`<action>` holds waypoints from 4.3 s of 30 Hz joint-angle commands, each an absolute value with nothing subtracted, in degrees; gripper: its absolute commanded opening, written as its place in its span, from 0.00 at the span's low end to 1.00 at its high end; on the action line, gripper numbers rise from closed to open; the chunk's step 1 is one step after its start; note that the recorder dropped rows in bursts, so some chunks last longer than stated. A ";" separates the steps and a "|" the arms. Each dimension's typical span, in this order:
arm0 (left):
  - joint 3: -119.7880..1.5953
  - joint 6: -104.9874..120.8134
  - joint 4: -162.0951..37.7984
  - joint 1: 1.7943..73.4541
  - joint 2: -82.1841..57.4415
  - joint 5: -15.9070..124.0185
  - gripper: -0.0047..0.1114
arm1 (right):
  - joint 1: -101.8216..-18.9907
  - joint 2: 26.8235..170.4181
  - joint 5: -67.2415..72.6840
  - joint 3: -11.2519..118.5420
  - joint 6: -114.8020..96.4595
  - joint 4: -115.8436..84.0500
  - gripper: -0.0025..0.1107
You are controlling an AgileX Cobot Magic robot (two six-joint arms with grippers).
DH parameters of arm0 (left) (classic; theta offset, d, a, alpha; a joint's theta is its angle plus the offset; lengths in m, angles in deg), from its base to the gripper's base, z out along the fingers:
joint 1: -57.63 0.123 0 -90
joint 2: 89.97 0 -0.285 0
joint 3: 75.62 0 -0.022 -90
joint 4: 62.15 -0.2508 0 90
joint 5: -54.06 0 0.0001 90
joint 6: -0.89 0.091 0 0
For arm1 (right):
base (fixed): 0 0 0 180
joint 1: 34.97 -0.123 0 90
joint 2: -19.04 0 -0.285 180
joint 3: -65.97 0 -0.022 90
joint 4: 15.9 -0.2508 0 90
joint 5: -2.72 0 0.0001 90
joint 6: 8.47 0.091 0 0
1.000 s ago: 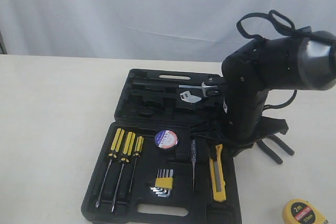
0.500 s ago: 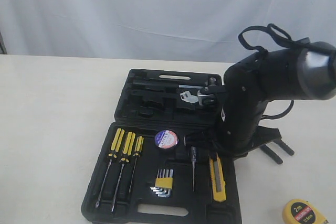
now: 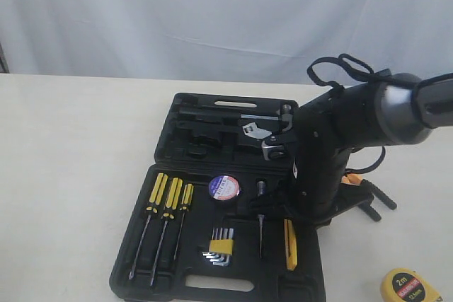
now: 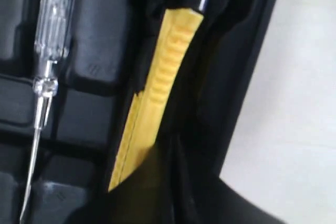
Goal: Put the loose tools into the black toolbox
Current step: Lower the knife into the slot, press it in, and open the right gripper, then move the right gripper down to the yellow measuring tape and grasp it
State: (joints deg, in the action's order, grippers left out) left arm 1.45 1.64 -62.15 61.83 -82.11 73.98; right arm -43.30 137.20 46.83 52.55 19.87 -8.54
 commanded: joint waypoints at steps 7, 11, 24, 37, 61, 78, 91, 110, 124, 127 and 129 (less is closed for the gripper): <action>1.60 1.30 -62.15 61.56 -82.18 73.67 0.04 | -43.09 136.36 46.66 52.40 19.08 -8.22 0.02; 1.60 1.30 -62.15 61.56 -82.18 73.67 0.04 | -43.09 134.12 46.21 52.52 19.08 -7.81 0.02; 1.60 1.30 -62.15 61.56 -82.18 73.67 0.04 | -43.22 132.22 46.05 52.62 16.98 -8.29 0.02; 1.60 1.30 -62.15 61.56 -82.18 73.67 0.04 | -43.22 137.27 46.17 52.62 15.46 -8.13 0.02; 1.60 1.30 -62.15 61.56 -82.18 73.67 0.04 | -34.97 120.19 54.70 53.90 5.92 -16.42 0.02; 1.60 1.30 -62.15 61.56 -82.18 73.67 0.04 | -27.07 99.94 57.36 29.92 -1.87 -12.92 0.02; 1.60 1.30 -62.15 61.56 -82.18 73.67 0.04 | -27.07 99.92 50.96 23.95 -1.80 -14.74 0.07; 1.60 1.30 -62.15 61.56 -82.18 73.67 0.04 | -27.07 106.16 49.27 23.95 3.01 -9.24 0.77; 1.60 1.30 -62.15 61.56 -82.18 73.67 0.04 | -27.07 117.22 43.63 24.06 1.06 -8.24 0.77; 1.60 1.30 -62.15 61.56 -82.18 73.67 0.04 | -27.07 117.32 42.06 24.06 1.06 -8.24 0.77; 1.60 1.30 -62.15 61.56 -82.18 73.67 0.04 | -27.07 117.57 41.31 24.06 1.06 -7.78 0.77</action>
